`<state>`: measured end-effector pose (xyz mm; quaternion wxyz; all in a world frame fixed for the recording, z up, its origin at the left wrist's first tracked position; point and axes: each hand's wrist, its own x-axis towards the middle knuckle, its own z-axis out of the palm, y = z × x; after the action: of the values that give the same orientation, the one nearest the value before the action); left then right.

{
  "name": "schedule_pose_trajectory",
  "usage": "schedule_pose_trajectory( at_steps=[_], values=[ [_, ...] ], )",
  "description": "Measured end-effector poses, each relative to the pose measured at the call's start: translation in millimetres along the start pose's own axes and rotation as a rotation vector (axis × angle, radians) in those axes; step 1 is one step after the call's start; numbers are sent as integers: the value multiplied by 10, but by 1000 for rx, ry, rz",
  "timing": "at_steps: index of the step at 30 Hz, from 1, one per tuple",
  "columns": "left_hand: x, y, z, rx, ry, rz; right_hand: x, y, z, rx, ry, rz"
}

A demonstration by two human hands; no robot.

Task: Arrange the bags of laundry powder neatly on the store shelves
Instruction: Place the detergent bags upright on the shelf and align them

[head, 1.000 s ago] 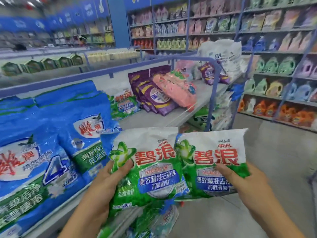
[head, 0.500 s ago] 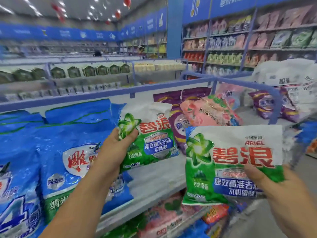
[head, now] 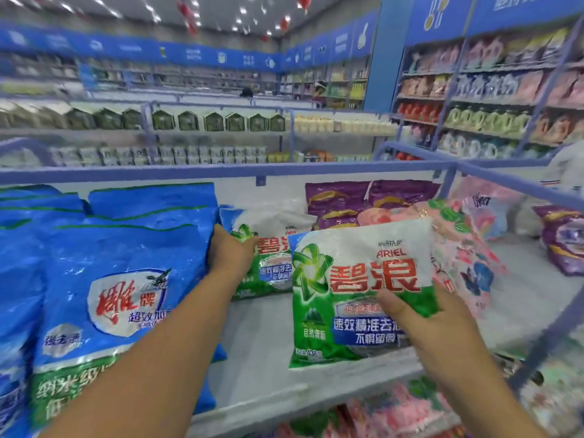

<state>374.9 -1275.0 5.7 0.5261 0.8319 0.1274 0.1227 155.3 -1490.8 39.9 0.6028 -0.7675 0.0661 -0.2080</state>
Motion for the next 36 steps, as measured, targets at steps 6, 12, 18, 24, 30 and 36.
schedule_pose_trajectory(
  at_steps=[6, 12, 18, 24, 30, 36],
  values=[
    [-180, 138, -56, -288, 49, -48, 315, 86, 153, 75, -175, 45],
    [-946, 41, -260, -394, -275, -209, 513, 138, 275, 269, -256, 70],
    [-927, 160, -407, -637, -213, -49, 905, 240, 652, 149, -245, 22],
    [-511, 99, -210, -264, 40, 73, 1367, 445, 1080, -13, -203, 120],
    [-583, -120, -15, 132, 134, 423, 1245, 528, 1205, -346, -147, -173],
    [-388, -481, 25, 920, -237, 472, 1303, 884, 1294, -816, -416, -266]
  ],
)
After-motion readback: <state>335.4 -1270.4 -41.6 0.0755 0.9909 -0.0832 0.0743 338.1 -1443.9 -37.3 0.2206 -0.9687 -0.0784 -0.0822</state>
